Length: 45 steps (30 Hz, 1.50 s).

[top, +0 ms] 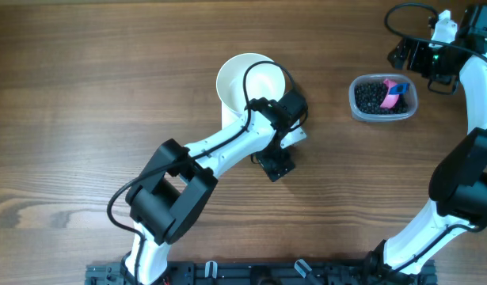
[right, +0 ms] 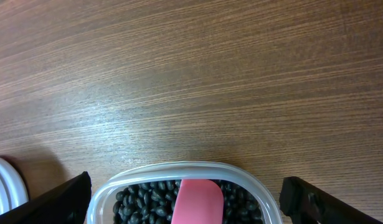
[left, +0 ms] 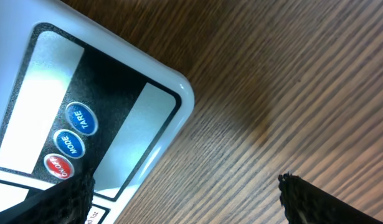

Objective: Scoop item into bowl and weigh 150g on scale

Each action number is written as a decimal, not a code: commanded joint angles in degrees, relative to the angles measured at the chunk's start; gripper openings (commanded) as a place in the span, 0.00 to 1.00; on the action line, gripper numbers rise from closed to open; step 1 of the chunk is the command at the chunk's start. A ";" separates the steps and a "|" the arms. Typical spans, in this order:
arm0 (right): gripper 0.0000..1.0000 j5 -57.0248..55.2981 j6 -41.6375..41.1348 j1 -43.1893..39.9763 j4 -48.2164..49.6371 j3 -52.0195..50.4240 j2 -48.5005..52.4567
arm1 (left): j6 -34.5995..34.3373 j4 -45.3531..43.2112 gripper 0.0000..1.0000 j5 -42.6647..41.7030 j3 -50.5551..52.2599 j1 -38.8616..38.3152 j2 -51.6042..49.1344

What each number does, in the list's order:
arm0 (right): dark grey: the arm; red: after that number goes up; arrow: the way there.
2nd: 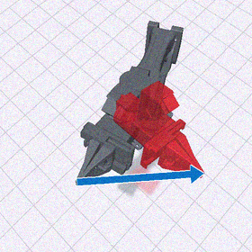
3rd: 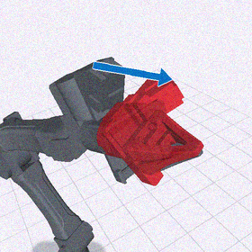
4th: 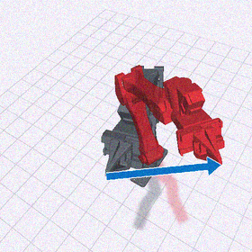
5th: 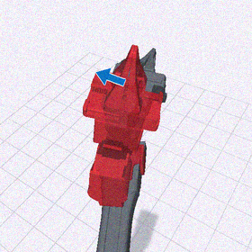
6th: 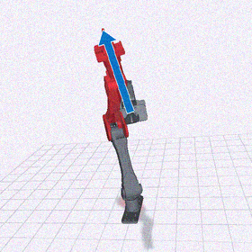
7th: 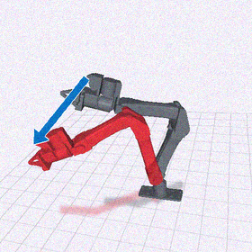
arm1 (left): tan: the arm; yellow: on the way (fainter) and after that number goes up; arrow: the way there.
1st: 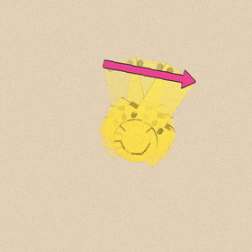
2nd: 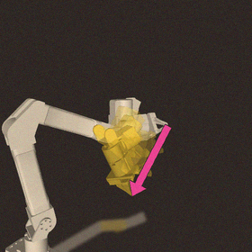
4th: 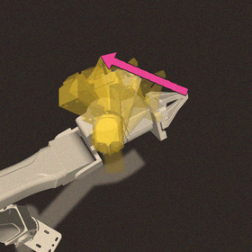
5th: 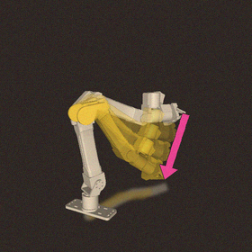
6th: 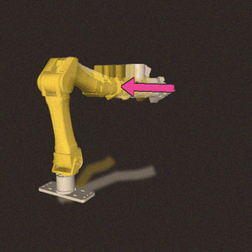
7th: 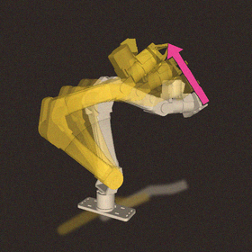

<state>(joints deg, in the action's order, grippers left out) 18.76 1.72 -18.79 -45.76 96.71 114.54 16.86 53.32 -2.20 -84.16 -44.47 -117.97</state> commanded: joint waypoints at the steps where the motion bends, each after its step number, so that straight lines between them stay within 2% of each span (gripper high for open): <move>1: 1.00 -0.81 -0.42 0.17 0.13 -0.46 1.36 | 0.72 -0.02 1.00 0.81 1.03 0.33 -4.00; 27: 1.00 -0.79 -0.39 0.17 0.13 -0.46 1.36 | 0.68 -1.92 1.00 1.49 1.68 0.33 -4.74; 31: 1.00 -0.81 -0.39 0.17 0.13 -0.46 1.36 | -2.29 -2.71 1.00 3.82 1.68 0.33 -5.16; 45: 1.00 -0.79 -0.39 0.17 0.13 -0.46 1.36 | -2.29 -3.61 1.00 5.53 1.66 0.24 -5.51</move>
<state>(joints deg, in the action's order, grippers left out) 18.74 1.72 -18.79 -45.76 96.71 114.54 14.85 50.48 3.18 -84.23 -44.99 -118.83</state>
